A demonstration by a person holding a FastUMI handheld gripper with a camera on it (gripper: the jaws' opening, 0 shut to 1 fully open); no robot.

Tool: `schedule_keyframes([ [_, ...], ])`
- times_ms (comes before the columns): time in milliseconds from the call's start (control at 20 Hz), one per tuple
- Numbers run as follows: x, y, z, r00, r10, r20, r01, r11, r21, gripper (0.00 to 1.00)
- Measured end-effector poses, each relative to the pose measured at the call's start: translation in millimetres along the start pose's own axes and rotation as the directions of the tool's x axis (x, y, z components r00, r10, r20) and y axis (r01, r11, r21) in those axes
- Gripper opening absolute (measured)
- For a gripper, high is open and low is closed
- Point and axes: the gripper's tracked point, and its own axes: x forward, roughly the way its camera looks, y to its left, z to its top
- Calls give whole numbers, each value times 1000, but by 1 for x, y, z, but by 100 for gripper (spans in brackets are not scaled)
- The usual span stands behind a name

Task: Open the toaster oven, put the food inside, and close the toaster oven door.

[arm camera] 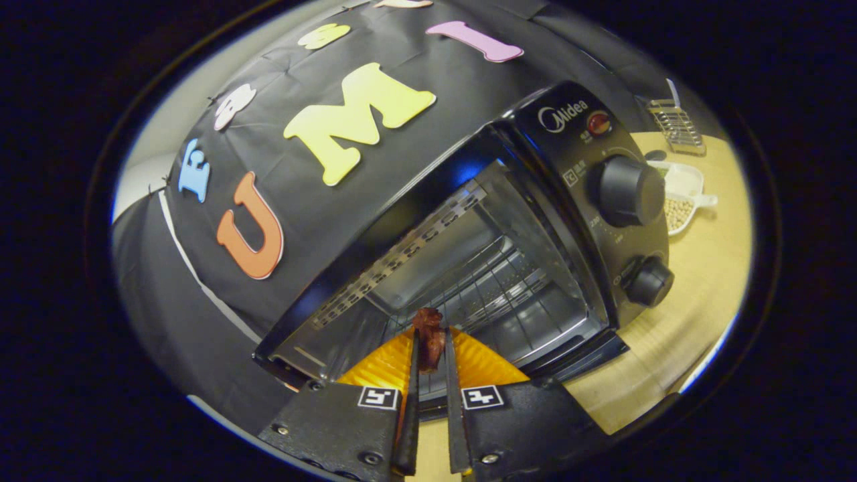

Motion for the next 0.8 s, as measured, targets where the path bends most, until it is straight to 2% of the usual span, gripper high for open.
schedule_keyframes([
  [200,-11,-18,14,993,-105,54,110,987,-115,29],
  [250,-14,-18,19,990,-117,73,126,983,-133,32],
  [350,-27,-12,25,991,-98,89,111,983,-144,42],
  [450,-44,-6,32,992,-87,94,101,982,-157,63],
  [500,-52,-2,35,992,-78,99,94,980,-174,80],
  [550,-63,1,34,992,-75,104,95,976,-198,85],
  [650,-83,2,34,989,-94,113,122,954,-274,90],
  [800,-112,11,23,992,-91,93,120,915,-386,93],
])
